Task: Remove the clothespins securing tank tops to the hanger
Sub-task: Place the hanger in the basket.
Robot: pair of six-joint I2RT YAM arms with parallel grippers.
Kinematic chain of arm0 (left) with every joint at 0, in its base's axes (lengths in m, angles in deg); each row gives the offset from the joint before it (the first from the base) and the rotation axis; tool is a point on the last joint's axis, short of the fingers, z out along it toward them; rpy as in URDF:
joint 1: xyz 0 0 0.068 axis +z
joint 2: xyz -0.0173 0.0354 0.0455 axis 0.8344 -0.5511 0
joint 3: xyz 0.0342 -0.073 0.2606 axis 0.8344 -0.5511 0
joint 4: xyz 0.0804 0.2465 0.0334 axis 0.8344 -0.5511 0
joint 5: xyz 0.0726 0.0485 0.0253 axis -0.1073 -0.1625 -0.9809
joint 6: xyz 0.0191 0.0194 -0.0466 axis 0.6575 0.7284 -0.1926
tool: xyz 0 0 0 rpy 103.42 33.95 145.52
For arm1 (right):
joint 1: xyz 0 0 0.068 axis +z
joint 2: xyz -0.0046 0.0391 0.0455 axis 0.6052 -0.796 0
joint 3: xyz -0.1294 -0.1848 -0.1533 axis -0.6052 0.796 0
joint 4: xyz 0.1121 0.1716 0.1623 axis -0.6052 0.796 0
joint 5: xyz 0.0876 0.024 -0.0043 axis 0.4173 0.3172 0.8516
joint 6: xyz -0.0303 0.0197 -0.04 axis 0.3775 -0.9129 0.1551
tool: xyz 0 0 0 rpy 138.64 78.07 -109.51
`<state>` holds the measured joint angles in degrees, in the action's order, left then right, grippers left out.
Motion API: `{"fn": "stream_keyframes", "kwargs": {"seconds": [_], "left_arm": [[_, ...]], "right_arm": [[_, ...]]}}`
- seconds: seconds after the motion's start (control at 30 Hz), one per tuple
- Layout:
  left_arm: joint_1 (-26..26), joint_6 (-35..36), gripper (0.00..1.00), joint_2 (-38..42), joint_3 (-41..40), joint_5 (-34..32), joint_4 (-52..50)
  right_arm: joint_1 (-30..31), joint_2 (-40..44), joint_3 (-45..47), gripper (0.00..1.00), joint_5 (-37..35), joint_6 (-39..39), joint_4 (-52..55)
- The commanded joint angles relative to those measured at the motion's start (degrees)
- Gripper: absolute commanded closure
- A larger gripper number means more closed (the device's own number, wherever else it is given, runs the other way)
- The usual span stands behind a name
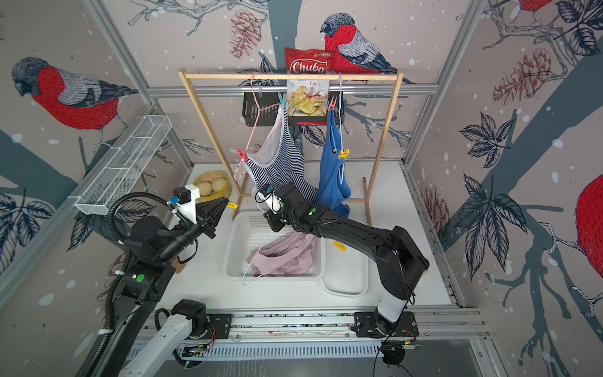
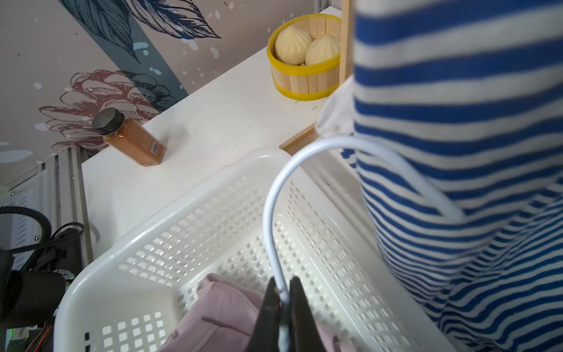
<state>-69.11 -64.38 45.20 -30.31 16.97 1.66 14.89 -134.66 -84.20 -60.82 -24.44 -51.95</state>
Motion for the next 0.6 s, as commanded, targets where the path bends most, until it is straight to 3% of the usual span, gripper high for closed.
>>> {"fn": "stream_keyframes", "kwargs": {"seconds": [0.0, 0.07, 0.23, 0.4, 0.57], "left_arm": [[-0.1, -2.8, 1.0, -0.5, -1.3, 2.1, 5.7], [-0.1, -3.6, 1.0, -1.0, -1.9, 2.5, 6.4], [-0.1, -4.5, 1.0, -1.9, -3.0, 2.3, 7.4], [-0.1, -6.5, 1.0, -2.5, -3.3, 5.0, 9.9], [-0.1, -13.4, 1.0, -4.2, -5.5, 11.6, 19.6]], "right_arm": [[-1.4, -2.2, -0.4, 0.88, 2.1, -3.2, -4.7], [-1.8, -3.2, -0.9, 0.82, 2.4, -3.6, -4.6], [-1.8, -0.9, 0.4, 0.53, 2.5, -4.4, -4.5], [-2.0, 8.8, 7.1, 0.44, 3.6, -6.1, -7.0], [-6.0, 23.0, 22.4, 0.36, 19.9, -14.0, -23.0]]}}
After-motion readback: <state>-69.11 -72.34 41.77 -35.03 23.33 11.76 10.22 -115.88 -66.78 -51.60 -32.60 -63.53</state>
